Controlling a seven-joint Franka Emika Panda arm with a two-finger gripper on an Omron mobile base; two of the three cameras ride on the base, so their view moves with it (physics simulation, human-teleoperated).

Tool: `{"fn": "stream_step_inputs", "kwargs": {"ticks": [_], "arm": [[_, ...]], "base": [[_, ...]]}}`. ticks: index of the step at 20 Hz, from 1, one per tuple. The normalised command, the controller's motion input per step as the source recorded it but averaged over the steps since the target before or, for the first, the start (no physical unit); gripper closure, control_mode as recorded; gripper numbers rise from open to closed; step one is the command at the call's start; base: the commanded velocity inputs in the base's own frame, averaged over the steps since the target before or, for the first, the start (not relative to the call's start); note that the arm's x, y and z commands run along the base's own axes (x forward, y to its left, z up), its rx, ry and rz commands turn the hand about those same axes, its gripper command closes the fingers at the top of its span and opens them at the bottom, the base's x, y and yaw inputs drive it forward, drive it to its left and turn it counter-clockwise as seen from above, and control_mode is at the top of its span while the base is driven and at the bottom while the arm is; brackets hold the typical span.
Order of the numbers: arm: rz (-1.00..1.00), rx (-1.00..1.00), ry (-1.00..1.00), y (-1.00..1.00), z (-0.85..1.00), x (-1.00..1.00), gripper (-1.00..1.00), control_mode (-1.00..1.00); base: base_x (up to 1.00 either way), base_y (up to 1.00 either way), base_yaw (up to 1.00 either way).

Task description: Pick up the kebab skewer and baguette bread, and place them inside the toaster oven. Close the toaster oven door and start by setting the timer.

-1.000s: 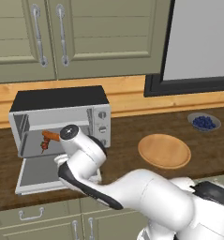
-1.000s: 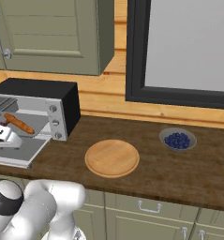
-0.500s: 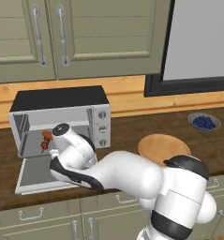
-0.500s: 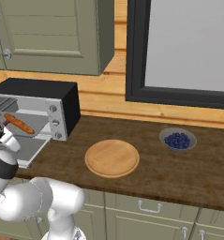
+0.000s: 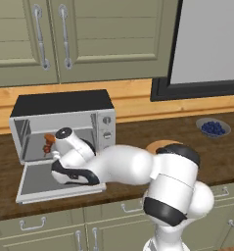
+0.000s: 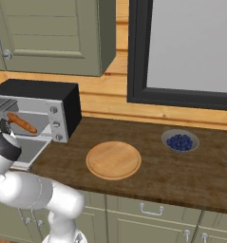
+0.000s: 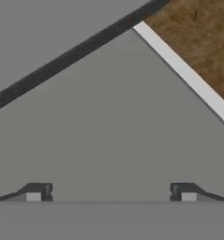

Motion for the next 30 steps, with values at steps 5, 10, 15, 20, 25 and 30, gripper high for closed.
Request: {"fn": "stream_step_inputs", "kwargs": {"ticks": [5,10,15,20,25,30], "arm": [[-0.15,0.01,0.00,0.00,-0.05,0.57,-1.00,-1.00],[-0.14,0.03,0.00,0.00,0.00,0.49,-1.00,-1.00],[-0.14,0.03,0.00,0.00,0.02,0.49,-1.00,-1.00],[-0.14,0.00,0.00,0.01,0.06,0.36,-1.00,-1.00],[-0.14,0.00,0.00,0.09,0.12,0.15,-1.00,-1.00],[-0.07,0.00,0.00,0.18,0.11,-0.24,-1.00,-1.00]], "base": [[0.00,0.00,0.00],[0.00,0.00,0.00],[0.00,0.00,0.00],[0.00,0.00,0.00],[0.00,0.00,0.00],[0.00,0.00,0.00]]}}
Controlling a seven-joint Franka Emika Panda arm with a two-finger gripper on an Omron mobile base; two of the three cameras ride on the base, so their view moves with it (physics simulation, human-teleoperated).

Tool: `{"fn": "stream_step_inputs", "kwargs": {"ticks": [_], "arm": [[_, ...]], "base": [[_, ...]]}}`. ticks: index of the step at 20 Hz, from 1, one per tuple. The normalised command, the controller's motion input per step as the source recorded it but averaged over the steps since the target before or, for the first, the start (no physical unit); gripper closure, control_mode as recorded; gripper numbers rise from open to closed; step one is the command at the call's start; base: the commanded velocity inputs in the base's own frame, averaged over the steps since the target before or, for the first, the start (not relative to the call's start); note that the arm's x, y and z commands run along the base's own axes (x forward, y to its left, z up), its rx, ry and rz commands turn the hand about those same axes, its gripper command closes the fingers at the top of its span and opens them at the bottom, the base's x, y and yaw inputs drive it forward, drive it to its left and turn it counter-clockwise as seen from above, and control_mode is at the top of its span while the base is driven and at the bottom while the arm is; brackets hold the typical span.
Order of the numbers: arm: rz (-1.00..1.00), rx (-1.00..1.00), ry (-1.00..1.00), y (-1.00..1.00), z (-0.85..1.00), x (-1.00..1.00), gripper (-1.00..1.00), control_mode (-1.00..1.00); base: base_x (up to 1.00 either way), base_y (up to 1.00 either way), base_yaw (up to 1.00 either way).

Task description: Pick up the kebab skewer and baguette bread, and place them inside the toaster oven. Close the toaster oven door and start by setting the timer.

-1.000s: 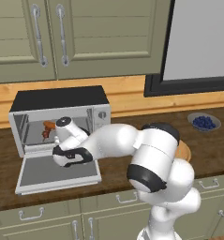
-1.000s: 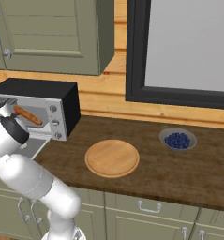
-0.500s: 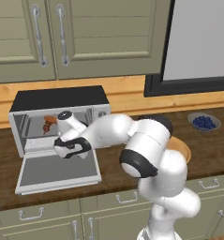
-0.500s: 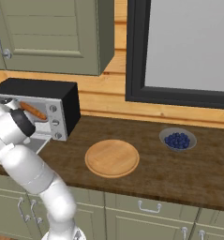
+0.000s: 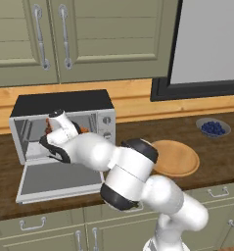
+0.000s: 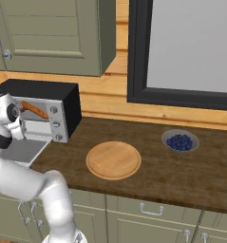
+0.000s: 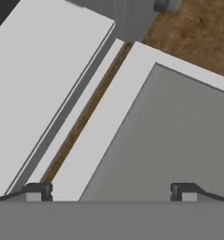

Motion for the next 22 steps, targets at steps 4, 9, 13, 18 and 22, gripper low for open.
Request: {"fn": "stream_step_inputs", "kwargs": {"ticks": [4,9,13,18,22], "arm": [[0.05,0.01,0.00,0.09,0.23,-0.99,-1.00,-1.00],[0.32,0.01,0.00,0.01,0.16,-1.00,-1.00,-1.00],[0.43,0.03,0.00,0.00,0.00,-1.00,-1.00,-1.00],[0.55,0.04,0.06,0.00,-0.01,-0.99,-1.00,-1.00],[0.64,0.06,0.18,0.00,-0.28,-0.66,-1.00,-1.00]], "base": [[0.00,0.00,0.00],[0.00,0.00,0.00],[0.00,0.00,0.00],[0.00,0.00,0.00],[0.00,0.00,0.00]]}}
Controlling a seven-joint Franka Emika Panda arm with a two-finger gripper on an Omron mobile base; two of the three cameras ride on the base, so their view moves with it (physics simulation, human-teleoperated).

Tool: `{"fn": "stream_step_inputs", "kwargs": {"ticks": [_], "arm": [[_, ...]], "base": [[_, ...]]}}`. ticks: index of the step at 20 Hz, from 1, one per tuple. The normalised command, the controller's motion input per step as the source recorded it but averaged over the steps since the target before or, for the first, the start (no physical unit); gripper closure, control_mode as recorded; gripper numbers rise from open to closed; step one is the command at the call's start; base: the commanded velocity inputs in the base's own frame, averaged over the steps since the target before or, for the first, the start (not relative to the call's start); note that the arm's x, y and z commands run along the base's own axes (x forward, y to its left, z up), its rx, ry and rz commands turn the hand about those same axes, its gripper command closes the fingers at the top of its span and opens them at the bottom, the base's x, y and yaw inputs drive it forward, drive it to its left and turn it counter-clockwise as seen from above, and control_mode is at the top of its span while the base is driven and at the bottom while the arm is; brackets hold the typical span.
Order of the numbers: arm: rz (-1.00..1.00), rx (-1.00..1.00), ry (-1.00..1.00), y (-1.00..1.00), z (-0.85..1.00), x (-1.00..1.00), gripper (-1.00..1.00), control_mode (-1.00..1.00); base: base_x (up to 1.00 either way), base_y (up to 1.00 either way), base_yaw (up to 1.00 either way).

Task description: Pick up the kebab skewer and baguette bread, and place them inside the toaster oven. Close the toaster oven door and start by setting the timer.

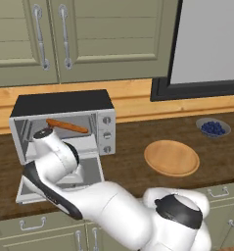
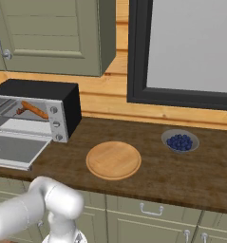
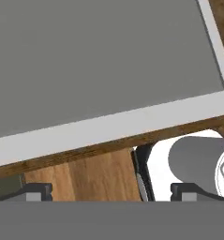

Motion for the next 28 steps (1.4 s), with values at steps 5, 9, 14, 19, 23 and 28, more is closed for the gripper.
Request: {"fn": "stream_step_inputs", "kwargs": {"ticks": [5,9,14,19,23,28], "arm": [[0.47,0.12,0.18,0.00,-0.47,-0.17,-1.00,-1.00],[0.14,0.09,0.18,0.03,-0.65,0.18,-1.00,-1.00],[0.02,0.03,0.10,0.23,-0.55,0.23,-1.00,-1.00],[0.00,0.00,0.00,0.12,-0.28,0.00,-1.00,-1.00],[0.00,0.00,0.00,0.00,-0.04,0.41,-1.00,-1.00],[0.00,0.00,0.00,0.00,-0.13,0.37,-1.00,-1.00]], "base": [[0.00,0.00,0.00],[0.00,0.00,0.00],[0.00,0.00,0.00],[0.00,0.00,0.00],[0.00,0.00,0.00],[0.00,0.00,0.00]]}}
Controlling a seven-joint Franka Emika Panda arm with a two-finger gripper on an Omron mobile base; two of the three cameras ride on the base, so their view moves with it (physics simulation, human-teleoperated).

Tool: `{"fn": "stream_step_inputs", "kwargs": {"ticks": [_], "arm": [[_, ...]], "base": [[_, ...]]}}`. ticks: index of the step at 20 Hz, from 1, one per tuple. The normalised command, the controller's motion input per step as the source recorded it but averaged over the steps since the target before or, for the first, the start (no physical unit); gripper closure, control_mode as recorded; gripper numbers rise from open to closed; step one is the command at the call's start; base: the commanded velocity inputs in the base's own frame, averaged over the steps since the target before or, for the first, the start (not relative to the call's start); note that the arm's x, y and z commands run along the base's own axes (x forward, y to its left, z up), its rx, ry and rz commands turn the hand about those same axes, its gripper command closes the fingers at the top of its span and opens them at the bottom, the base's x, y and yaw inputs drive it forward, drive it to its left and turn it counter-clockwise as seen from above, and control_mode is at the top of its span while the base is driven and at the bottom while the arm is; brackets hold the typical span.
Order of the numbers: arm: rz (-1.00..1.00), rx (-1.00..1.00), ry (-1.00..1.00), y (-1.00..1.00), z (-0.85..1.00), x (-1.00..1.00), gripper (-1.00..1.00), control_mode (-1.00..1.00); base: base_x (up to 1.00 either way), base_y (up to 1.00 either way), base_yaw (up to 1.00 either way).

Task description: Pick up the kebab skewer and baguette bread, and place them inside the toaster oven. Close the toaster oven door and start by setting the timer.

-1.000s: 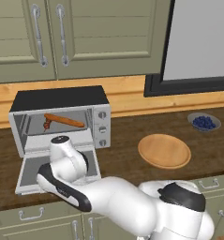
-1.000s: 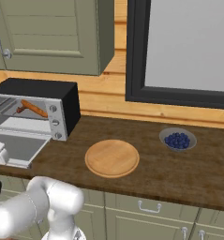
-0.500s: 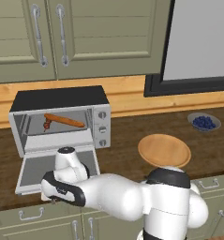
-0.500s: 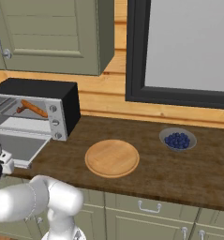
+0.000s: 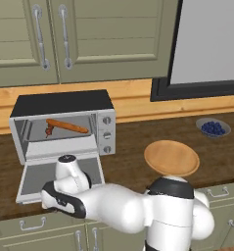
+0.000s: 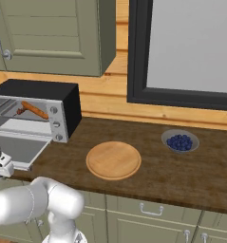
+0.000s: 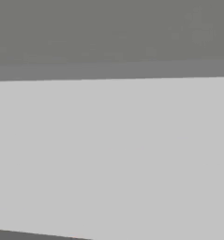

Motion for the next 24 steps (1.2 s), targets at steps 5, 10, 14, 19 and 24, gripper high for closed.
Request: {"fn": "stream_step_inputs", "kwargs": {"ticks": [5,10,14,19,24], "arm": [[0.00,0.00,0.00,0.00,-0.03,0.53,-1.00,-1.00],[0.00,0.00,-0.02,-0.01,0.00,0.90,-1.00,-1.00],[0.00,0.00,-0.12,-0.05,0.00,0.89,-1.00,-1.00],[0.00,0.00,-0.30,-0.11,0.00,0.78,-1.00,-1.00],[0.00,0.00,-0.49,-0.13,0.00,0.68,-1.00,-1.00]], "base": [[0.00,0.00,0.00],[0.00,0.00,0.00],[0.00,0.00,0.00],[0.00,0.00,0.00],[0.00,0.00,0.00]]}}
